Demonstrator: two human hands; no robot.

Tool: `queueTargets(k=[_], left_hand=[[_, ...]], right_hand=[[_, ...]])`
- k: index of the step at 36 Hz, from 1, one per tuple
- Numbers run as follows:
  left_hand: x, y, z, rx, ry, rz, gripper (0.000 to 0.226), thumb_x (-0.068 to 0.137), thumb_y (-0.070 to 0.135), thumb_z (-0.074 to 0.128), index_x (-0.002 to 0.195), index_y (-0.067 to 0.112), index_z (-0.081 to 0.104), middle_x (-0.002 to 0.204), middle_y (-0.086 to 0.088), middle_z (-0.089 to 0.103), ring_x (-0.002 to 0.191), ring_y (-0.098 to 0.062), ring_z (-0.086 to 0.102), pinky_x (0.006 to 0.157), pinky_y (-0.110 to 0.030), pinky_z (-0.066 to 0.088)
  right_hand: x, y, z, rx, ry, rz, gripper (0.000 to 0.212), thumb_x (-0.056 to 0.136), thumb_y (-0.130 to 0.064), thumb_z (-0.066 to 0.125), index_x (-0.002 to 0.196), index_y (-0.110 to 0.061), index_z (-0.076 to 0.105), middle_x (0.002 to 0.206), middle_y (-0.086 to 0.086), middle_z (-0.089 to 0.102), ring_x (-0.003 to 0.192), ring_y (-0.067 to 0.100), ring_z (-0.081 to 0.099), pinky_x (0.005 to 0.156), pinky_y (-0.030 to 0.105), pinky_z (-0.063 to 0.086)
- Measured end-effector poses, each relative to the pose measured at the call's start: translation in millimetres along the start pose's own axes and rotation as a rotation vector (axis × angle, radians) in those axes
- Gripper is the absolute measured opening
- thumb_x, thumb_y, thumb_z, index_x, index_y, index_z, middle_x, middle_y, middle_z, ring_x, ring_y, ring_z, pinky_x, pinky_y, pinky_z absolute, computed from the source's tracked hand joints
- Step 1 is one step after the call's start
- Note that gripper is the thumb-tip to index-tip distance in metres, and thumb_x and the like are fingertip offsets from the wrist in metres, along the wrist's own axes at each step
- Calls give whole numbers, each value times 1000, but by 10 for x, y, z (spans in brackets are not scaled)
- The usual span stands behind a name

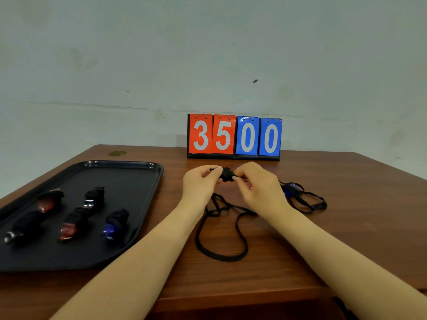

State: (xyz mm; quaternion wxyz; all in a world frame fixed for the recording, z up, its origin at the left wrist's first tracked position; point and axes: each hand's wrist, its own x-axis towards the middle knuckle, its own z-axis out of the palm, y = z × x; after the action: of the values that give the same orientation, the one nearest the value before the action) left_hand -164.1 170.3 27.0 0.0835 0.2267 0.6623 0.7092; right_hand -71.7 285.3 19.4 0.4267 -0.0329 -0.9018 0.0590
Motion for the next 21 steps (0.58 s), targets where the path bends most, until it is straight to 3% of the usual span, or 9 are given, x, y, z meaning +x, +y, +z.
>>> queueTargets(k=[3, 10, 16, 21], left_hand=[[-5, 5, 8, 23, 3, 16, 24, 92, 22, 62, 115, 18, 68, 87, 13, 66, 91, -6, 64, 85, -24, 49], [-10, -7, -31, 42, -34, 35, 23, 93, 20, 61, 115, 18, 69, 92, 11, 68, 88, -4, 65, 82, -19, 50], [12, -2, -90, 55, -114, 22, 21, 93, 21, 61, 112, 20, 70, 98, 9, 71, 91, -5, 66, 97, -33, 51], [34, -18, -128, -12, -167, -24, 19, 93, 20, 61, 108, 18, 72, 101, 2, 73, 94, -10, 68, 98, -37, 51]], right_hand=[[5, -17, 20, 15, 34, 36, 11, 87, -8, 66, 97, -11, 64, 92, 2, 66, 82, 14, 63, 72, 20, 51], [47, -31, 27, 231, 19, 294, 8, 89, -17, 66, 96, -20, 65, 93, -10, 63, 83, -1, 59, 71, 4, 44], [68, 34, -15, 516, -92, 473, 5, 88, -16, 66, 93, -18, 65, 95, -7, 68, 85, 4, 66, 72, 14, 50], [83, 47, -65, 688, -146, 518, 7, 89, -11, 64, 96, -10, 64, 99, 1, 70, 81, 3, 70, 64, 10, 48]])
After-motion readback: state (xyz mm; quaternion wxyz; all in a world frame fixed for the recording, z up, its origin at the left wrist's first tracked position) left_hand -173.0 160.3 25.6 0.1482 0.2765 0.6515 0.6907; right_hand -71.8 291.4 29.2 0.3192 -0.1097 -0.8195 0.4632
